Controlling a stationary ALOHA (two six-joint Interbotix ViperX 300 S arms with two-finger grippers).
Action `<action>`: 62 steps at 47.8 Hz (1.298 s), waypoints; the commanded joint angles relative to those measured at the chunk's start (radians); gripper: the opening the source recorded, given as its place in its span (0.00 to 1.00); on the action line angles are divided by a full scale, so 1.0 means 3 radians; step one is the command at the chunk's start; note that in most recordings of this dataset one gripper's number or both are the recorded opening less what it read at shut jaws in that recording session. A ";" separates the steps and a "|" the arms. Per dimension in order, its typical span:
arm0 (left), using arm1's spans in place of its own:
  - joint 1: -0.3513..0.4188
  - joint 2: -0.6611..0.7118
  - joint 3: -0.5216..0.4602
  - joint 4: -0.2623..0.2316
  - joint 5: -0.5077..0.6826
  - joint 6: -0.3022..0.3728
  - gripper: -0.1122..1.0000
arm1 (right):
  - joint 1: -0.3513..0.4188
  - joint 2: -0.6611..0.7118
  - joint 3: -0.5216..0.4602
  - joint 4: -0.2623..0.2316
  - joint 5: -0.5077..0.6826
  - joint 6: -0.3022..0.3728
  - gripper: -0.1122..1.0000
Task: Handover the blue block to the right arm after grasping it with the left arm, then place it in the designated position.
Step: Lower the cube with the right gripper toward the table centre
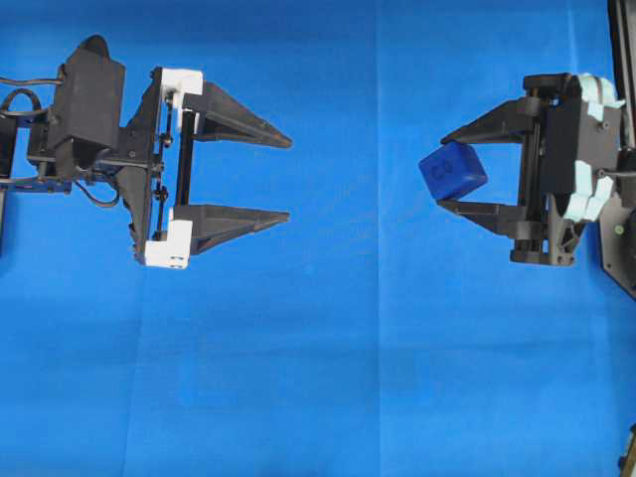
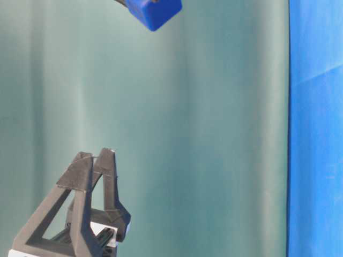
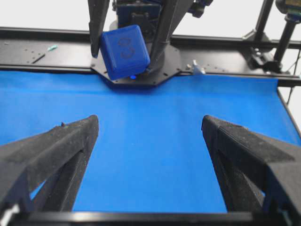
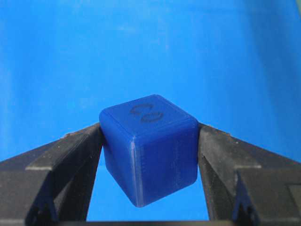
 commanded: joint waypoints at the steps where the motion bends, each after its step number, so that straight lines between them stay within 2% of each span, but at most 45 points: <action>1: -0.0005 -0.0051 -0.0041 0.0005 -0.0015 0.0005 0.94 | 0.0005 0.0020 -0.0041 0.0005 -0.0020 0.0000 0.57; 15: -0.0005 -0.0046 -0.0041 0.0005 -0.0015 0.0005 0.94 | 0.0005 0.0153 -0.0026 0.0005 -0.0164 0.0005 0.57; 27: -0.0005 -0.0051 -0.0036 0.0005 -0.0015 0.0000 0.94 | -0.0041 0.0562 0.0010 0.0005 -0.0501 0.0061 0.57; 36: -0.0005 -0.0046 -0.0041 0.0010 -0.0015 0.0000 0.94 | -0.0118 0.0936 0.0010 0.0005 -0.0941 0.0148 0.57; 51: -0.0005 -0.0046 -0.0036 0.0005 -0.0015 -0.0020 0.94 | -0.0332 0.1524 -0.0026 0.0005 -0.1657 0.0164 0.57; 62: -0.0005 -0.0041 -0.0041 0.0005 -0.0015 -0.0031 0.94 | -0.0353 0.1943 -0.0133 0.0010 -0.2045 0.0164 0.57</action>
